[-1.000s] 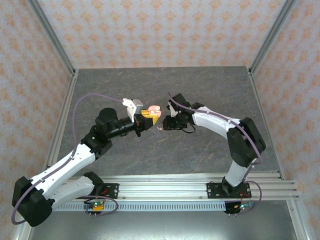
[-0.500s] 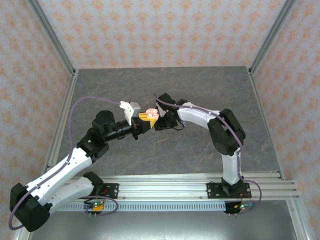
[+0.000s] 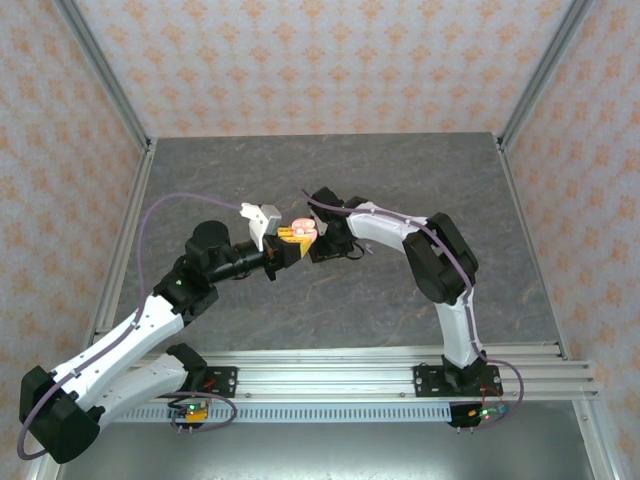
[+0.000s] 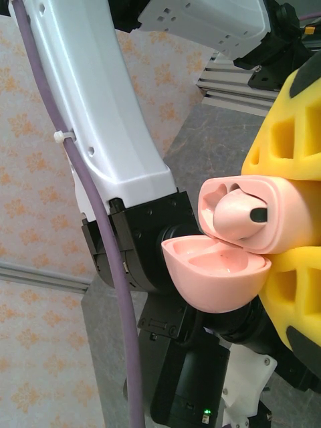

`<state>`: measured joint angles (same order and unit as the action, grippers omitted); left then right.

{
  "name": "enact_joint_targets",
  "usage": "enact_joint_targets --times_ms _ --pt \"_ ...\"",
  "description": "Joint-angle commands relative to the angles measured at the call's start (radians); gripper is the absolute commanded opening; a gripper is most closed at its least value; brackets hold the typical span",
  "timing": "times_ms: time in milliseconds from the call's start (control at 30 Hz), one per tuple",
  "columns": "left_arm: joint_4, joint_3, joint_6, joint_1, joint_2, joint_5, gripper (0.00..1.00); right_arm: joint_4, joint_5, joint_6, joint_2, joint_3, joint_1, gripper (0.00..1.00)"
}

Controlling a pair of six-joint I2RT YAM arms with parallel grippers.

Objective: Insert wireless bluetooth earbuds into charging case

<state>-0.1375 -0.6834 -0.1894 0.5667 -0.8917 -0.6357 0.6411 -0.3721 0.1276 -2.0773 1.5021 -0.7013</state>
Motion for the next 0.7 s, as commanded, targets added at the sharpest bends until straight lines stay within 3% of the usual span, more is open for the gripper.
enact_joint_targets --times_ms 0,300,667 --pt "0.002 0.006 0.011 -0.01 0.016 0.014 0.07 0.067 0.082 -0.021 -0.046 0.047 -0.021 0.35" --pt "0.007 0.005 0.011 -0.01 0.014 0.02 0.07 0.111 0.245 0.041 -0.053 0.048 -0.025 0.23" --pt "0.001 0.005 0.008 -0.011 -0.003 0.014 0.07 0.093 0.268 0.079 0.053 -0.107 0.051 0.23"
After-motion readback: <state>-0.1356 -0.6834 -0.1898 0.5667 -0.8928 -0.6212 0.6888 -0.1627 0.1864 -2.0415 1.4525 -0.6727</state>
